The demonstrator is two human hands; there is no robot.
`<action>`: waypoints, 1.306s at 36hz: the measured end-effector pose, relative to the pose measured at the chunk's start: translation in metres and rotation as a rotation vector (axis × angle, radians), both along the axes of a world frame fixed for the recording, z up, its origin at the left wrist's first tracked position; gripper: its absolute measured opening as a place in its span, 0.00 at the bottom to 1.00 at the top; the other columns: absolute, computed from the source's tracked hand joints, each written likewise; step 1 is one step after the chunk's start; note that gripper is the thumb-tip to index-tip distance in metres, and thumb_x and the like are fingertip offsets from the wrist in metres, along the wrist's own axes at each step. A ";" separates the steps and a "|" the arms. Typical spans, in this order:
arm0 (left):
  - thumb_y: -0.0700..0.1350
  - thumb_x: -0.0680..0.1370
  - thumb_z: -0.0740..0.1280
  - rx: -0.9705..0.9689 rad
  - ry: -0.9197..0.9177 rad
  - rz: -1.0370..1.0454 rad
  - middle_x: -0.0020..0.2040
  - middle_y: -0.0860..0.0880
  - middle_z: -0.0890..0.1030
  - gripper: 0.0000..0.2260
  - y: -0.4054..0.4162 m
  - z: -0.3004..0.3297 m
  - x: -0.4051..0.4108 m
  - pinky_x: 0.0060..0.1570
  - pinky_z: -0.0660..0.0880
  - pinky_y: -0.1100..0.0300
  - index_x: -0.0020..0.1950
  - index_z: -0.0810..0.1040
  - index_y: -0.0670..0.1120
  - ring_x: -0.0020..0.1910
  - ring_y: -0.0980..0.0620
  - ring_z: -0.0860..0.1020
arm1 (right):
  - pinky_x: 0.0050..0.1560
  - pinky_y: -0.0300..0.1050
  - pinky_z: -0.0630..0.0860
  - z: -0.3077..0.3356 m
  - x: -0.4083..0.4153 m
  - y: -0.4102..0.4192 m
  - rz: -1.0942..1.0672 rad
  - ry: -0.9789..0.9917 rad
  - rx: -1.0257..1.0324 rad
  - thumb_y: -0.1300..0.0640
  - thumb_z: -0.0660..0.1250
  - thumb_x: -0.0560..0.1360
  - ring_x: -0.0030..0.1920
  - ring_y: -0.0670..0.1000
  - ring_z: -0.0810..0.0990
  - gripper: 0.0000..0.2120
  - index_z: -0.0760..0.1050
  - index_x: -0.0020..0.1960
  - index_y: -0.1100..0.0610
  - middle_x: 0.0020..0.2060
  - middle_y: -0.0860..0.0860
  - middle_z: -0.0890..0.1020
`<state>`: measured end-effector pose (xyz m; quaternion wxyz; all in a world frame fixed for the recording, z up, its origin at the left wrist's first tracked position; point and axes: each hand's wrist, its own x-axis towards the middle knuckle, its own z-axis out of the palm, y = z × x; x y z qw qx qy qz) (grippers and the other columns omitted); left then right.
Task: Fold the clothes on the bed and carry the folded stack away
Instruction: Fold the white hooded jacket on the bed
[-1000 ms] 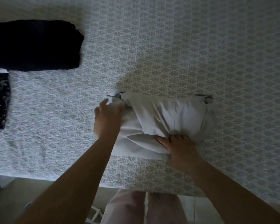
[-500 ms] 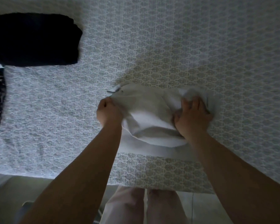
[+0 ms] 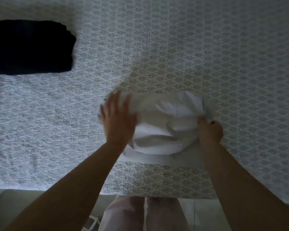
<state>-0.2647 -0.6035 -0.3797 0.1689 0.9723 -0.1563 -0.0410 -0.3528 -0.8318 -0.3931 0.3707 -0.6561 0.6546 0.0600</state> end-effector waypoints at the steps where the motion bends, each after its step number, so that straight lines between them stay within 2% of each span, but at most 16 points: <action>1: 0.58 0.75 0.61 0.010 0.010 -0.280 0.74 0.44 0.65 0.27 -0.010 0.001 -0.011 0.69 0.51 0.36 0.73 0.67 0.49 0.73 0.40 0.62 | 0.57 0.51 0.68 0.001 0.000 0.000 0.033 0.004 0.020 0.47 0.63 0.77 0.62 0.64 0.72 0.26 0.71 0.65 0.67 0.62 0.66 0.74; 5: 0.66 0.71 0.60 0.389 0.183 -0.886 0.78 0.51 0.50 0.37 -0.023 -0.008 -0.047 0.69 0.41 0.33 0.77 0.53 0.56 0.77 0.43 0.48 | 0.64 0.54 0.70 0.012 0.002 0.001 -0.200 -0.278 0.323 0.48 0.59 0.80 0.63 0.61 0.74 0.23 0.70 0.66 0.65 0.63 0.62 0.75; 6: 0.62 0.72 0.64 0.449 0.190 -0.873 0.79 0.51 0.50 0.38 -0.023 -0.008 -0.049 0.70 0.45 0.35 0.78 0.51 0.56 0.77 0.43 0.49 | 0.64 0.57 0.71 0.016 0.000 0.002 -0.311 -0.397 0.483 0.48 0.60 0.80 0.63 0.60 0.75 0.22 0.70 0.66 0.63 0.63 0.61 0.75; 8: 0.51 0.67 0.72 0.386 0.176 -0.717 0.73 0.46 0.67 0.38 -0.022 -0.001 -0.046 0.61 0.66 0.43 0.75 0.61 0.55 0.68 0.41 0.68 | 0.62 0.60 0.72 0.019 -0.005 0.005 -0.536 -0.646 0.756 0.49 0.62 0.78 0.60 0.59 0.77 0.19 0.73 0.63 0.61 0.60 0.58 0.78; 10: 0.42 0.62 0.75 0.210 0.077 -0.622 0.55 0.45 0.79 0.34 -0.023 0.004 -0.043 0.44 0.75 0.51 0.69 0.73 0.53 0.50 0.42 0.78 | 0.60 0.60 0.74 0.021 -0.011 0.011 -0.582 -0.717 0.805 0.50 0.63 0.78 0.57 0.58 0.78 0.17 0.75 0.61 0.59 0.58 0.57 0.80; 12: 0.36 0.62 0.75 0.056 0.027 -0.666 0.43 0.44 0.78 0.29 -0.016 0.002 -0.043 0.34 0.74 0.55 0.62 0.79 0.50 0.39 0.43 0.78 | 0.58 0.58 0.75 0.019 -0.017 0.015 -0.544 -0.578 0.693 0.50 0.63 0.78 0.56 0.58 0.78 0.14 0.76 0.56 0.59 0.56 0.56 0.80; 16: 0.34 0.62 0.76 0.141 0.146 -0.895 0.45 0.47 0.81 0.29 0.002 -0.004 -0.064 0.29 0.76 0.60 0.62 0.80 0.50 0.34 0.47 0.80 | 0.58 0.53 0.72 0.012 -0.032 0.021 -0.162 -0.039 0.196 0.56 0.62 0.77 0.60 0.63 0.74 0.16 0.74 0.62 0.62 0.60 0.62 0.75; 20: 0.37 0.76 0.60 0.476 0.365 -0.955 0.68 0.46 0.69 0.34 0.001 -0.020 -0.084 0.53 0.73 0.50 0.79 0.48 0.50 0.53 0.43 0.78 | 0.65 0.54 0.63 0.026 -0.024 0.041 0.333 -0.114 -0.466 0.61 0.66 0.70 0.69 0.60 0.65 0.27 0.68 0.69 0.55 0.70 0.58 0.67; 24: 0.44 0.74 0.65 0.568 0.410 -0.959 0.68 0.43 0.68 0.40 -0.014 -0.028 -0.102 0.58 0.70 0.48 0.78 0.43 0.46 0.58 0.40 0.75 | 0.73 0.59 0.46 0.008 -0.023 0.050 0.968 0.038 -0.421 0.49 0.60 0.78 0.76 0.57 0.49 0.30 0.54 0.77 0.49 0.77 0.54 0.53; 27: 0.59 0.73 0.60 0.447 0.286 -0.820 0.63 0.45 0.73 0.29 -0.022 -0.019 -0.094 0.58 0.66 0.48 0.73 0.64 0.52 0.61 0.42 0.72 | 0.75 0.58 0.45 -0.019 -0.044 0.047 1.047 0.156 -0.338 0.42 0.52 0.79 0.77 0.56 0.42 0.33 0.42 0.78 0.52 0.77 0.53 0.44; 30: 0.59 0.71 0.61 0.207 0.023 -0.435 0.58 0.48 0.78 0.20 -0.029 -0.015 -0.071 0.60 0.66 0.45 0.59 0.80 0.54 0.60 0.44 0.74 | 0.69 0.60 0.59 -0.029 -0.056 0.049 1.007 0.142 -0.317 0.42 0.52 0.79 0.77 0.57 0.48 0.35 0.43 0.78 0.57 0.77 0.53 0.46; 34: 0.66 0.75 0.58 0.304 0.121 0.083 0.77 0.42 0.56 0.33 -0.004 -0.036 -0.037 0.71 0.41 0.37 0.77 0.55 0.56 0.76 0.42 0.51 | 0.68 0.60 0.59 -0.036 -0.063 0.050 0.995 0.123 -0.330 0.39 0.49 0.78 0.77 0.56 0.49 0.36 0.44 0.78 0.59 0.77 0.52 0.47; 38: 0.72 0.71 0.54 0.208 0.301 0.314 0.79 0.48 0.42 0.41 0.022 -0.059 -0.040 0.69 0.44 0.33 0.78 0.42 0.57 0.77 0.45 0.41 | 0.62 0.58 0.65 -0.038 -0.054 0.047 0.846 0.045 -0.352 0.43 0.56 0.79 0.71 0.59 0.61 0.30 0.59 0.75 0.60 0.74 0.56 0.60; 40: 0.73 0.68 0.56 0.052 0.396 0.469 0.79 0.46 0.41 0.45 0.026 -0.068 -0.046 0.70 0.50 0.34 0.78 0.41 0.56 0.77 0.43 0.42 | 0.54 0.56 0.68 -0.039 -0.041 0.039 0.706 0.044 -0.377 0.43 0.59 0.78 0.63 0.61 0.67 0.25 0.69 0.66 0.61 0.65 0.61 0.69; 43: 0.71 0.67 0.60 -0.122 0.553 0.609 0.78 0.41 0.47 0.48 0.033 -0.076 -0.044 0.71 0.54 0.38 0.77 0.37 0.56 0.76 0.36 0.49 | 0.53 0.56 0.68 -0.043 -0.024 0.021 0.562 0.107 -0.326 0.41 0.65 0.74 0.61 0.61 0.66 0.25 0.70 0.60 0.61 0.61 0.61 0.68; 47: 0.71 0.67 0.66 -0.052 0.644 0.680 0.72 0.37 0.61 0.51 0.055 -0.083 -0.029 0.71 0.55 0.45 0.78 0.49 0.44 0.71 0.37 0.59 | 0.63 0.57 0.65 -0.048 -0.017 0.004 0.178 0.111 -0.042 0.39 0.74 0.65 0.68 0.62 0.62 0.44 0.60 0.71 0.60 0.68 0.60 0.62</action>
